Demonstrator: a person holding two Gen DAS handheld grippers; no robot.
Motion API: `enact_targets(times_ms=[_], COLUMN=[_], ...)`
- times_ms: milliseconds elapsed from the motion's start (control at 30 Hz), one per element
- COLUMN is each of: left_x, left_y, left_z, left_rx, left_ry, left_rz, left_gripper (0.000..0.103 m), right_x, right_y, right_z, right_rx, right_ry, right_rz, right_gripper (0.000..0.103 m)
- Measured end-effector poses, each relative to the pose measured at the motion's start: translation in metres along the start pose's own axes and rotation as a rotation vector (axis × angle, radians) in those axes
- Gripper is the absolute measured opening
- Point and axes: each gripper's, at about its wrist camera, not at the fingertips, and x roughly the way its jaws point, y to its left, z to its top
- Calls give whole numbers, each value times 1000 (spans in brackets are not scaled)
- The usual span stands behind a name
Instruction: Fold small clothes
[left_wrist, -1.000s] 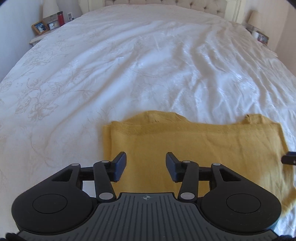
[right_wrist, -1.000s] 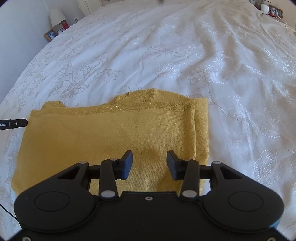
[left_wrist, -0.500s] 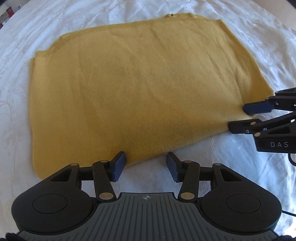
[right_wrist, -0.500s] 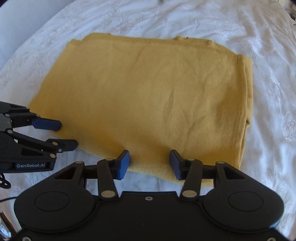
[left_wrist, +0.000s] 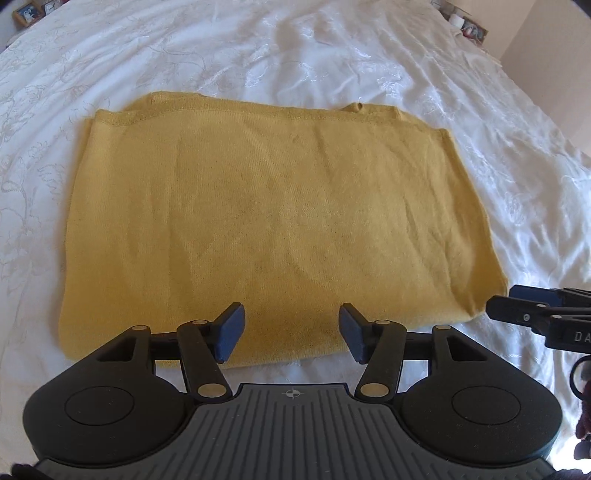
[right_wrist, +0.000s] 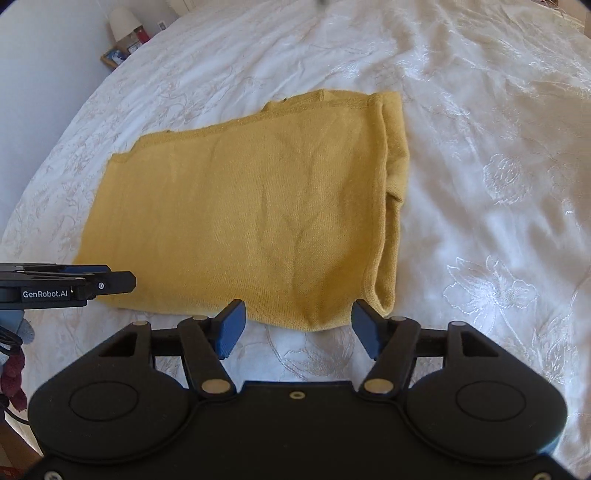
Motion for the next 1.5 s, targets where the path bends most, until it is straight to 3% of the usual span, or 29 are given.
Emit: enact_targets(times_ms=[167,367,567,767,1000,1300,1500], left_x=[23,32,29,4,30,93,87], left_y=[-5,-7,-3,-2,6,8,5], left_z=[-8,-11,-4,27,89,131,129], left_rx=[11,12,-15,-92,-107,-11,14], left_ry=[81,94,119,33,-19,57,55], left_rz=[24,30,8,-17,57,170,191], left_gripper=[56,62,62,63,63,67,71], right_x=[-2,8,36,71,81,79,82], right_y=[-18,-37,-62,-84,-88,-97,-98], right_z=[9,21,44,61,60,59,62], right_rx=[60,107,168,221,218,234,241], right_ry=[-19,-7,35,91,95,87,91], right_rz=[2,38,70,104,176,221,247], right_gripper=[70,72,74,76,92,93,99])
